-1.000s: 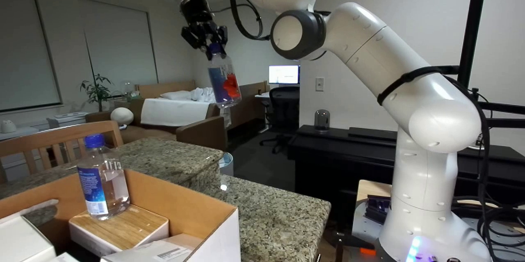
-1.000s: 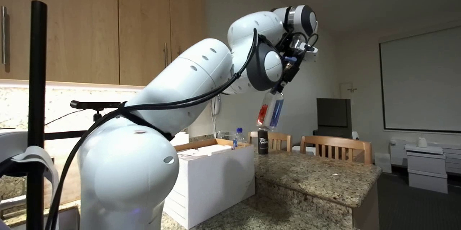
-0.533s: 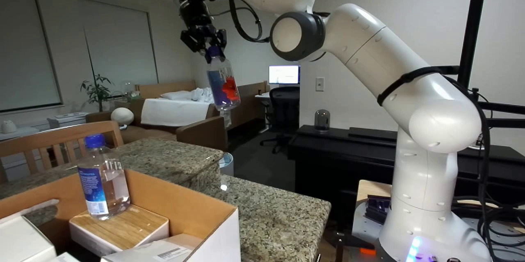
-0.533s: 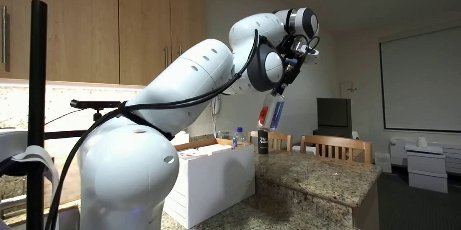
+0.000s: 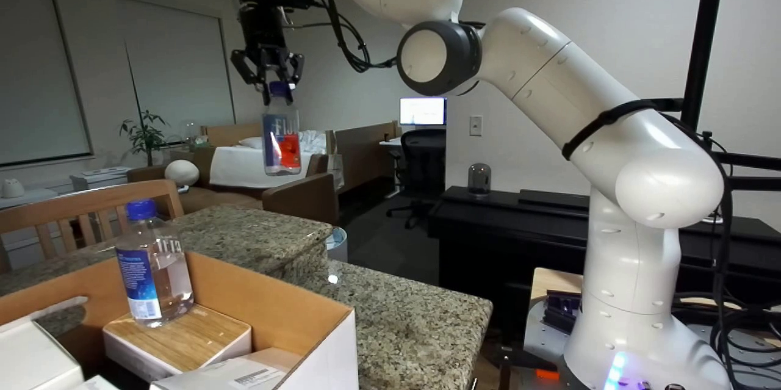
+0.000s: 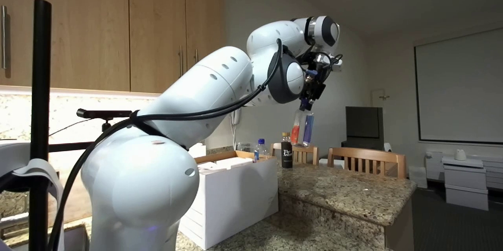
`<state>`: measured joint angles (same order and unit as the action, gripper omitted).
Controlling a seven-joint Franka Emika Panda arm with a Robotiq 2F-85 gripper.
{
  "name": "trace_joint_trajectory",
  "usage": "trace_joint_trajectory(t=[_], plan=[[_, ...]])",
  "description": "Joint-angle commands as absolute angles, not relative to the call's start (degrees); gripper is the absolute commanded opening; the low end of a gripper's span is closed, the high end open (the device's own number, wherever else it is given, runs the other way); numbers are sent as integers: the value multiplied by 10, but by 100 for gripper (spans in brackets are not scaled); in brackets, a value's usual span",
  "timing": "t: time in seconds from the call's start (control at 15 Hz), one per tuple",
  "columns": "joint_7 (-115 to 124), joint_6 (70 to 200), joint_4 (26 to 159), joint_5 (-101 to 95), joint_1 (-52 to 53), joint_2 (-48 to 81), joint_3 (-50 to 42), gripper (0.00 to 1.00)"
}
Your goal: Put the two bottles in the box
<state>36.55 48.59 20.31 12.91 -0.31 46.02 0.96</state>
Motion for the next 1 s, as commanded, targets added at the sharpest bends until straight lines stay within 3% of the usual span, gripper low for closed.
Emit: trace_joint_trajectory(t=[0.0,0.47,0.93], plan=[[366,526,202,91,36,419,3,17],[370,533,196,-9,127,328,-23,17],[388,470,197,-13,122,246,-23,17]])
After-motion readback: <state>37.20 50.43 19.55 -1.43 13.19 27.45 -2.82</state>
